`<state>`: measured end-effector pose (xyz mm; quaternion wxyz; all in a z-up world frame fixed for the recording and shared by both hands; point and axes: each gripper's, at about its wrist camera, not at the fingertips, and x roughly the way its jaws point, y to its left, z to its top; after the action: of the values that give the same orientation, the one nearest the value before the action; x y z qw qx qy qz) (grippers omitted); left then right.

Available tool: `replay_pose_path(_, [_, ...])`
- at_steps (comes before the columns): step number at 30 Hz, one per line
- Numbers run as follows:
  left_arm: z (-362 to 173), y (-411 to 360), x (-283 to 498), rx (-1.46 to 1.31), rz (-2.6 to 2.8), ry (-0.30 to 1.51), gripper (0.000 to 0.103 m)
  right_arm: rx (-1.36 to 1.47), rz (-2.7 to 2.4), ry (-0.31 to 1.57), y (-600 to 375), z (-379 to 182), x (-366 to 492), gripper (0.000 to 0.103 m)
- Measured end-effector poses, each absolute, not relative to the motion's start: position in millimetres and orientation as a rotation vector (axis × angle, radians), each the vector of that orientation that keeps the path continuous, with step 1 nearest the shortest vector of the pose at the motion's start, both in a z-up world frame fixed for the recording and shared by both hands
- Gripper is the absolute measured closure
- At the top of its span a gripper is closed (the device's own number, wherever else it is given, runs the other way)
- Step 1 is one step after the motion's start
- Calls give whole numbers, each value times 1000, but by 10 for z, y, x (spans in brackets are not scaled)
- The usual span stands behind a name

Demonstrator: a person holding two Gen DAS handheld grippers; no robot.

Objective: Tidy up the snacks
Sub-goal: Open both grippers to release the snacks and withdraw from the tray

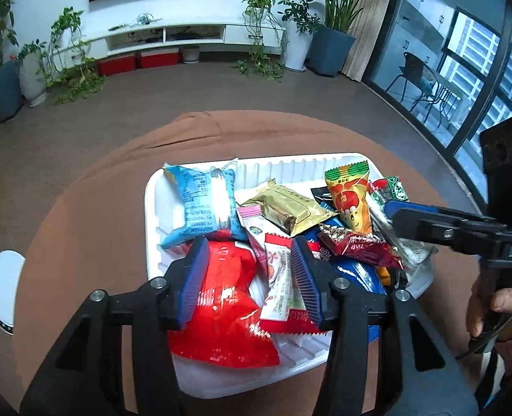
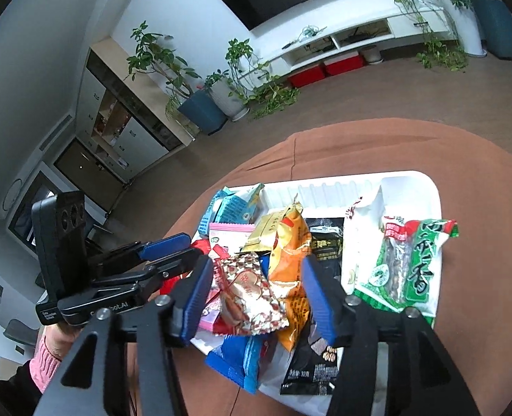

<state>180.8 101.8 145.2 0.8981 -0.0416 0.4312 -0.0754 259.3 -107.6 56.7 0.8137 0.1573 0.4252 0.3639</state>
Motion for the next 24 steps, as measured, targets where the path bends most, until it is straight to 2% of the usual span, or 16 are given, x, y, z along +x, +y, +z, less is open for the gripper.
replay_pose_path(3, [1507, 1008, 1711, -76, -140, 875, 48, 328, 769, 878, -1125, 641, 2480, 34])
replay_pose_path(4, [1531, 1001, 1673, -75, -133, 869, 43, 322, 765, 868, -1129, 661, 2445, 29])
replay_pose_path(5, [1566, 994, 1616, -68, -119, 860, 33, 308, 760, 854, -1129, 694, 2401, 26])
replay_pose_path(7, [1629, 976, 1507, -54, -104, 838, 27, 282, 741, 825, -1150, 768, 2283, 14])
replay_pose_path(9, [1694, 934, 1384, -41, -96, 819, 26, 271, 714, 785, -1198, 864, 2124, 4])
replay_pose_path(10, [1721, 903, 1329, -34, -86, 814, 20, 260, 700, 767, -1215, 905, 2046, 0])
replay_pose_path(11, [1747, 875, 1266, -25, -80, 805, 12, 249, 688, 753, -1226, 931, 1990, 0])
replay_pose_path(17, [1868, 728, 837, 4, -68, 761, 2, 193, 601, 684, -1306, 1062, 1565, 0])
replay_pose_path(24, [1941, 551, 441, 35, -39, 735, 1, 162, 539, 654, -1374, 1084, 1203, 0])
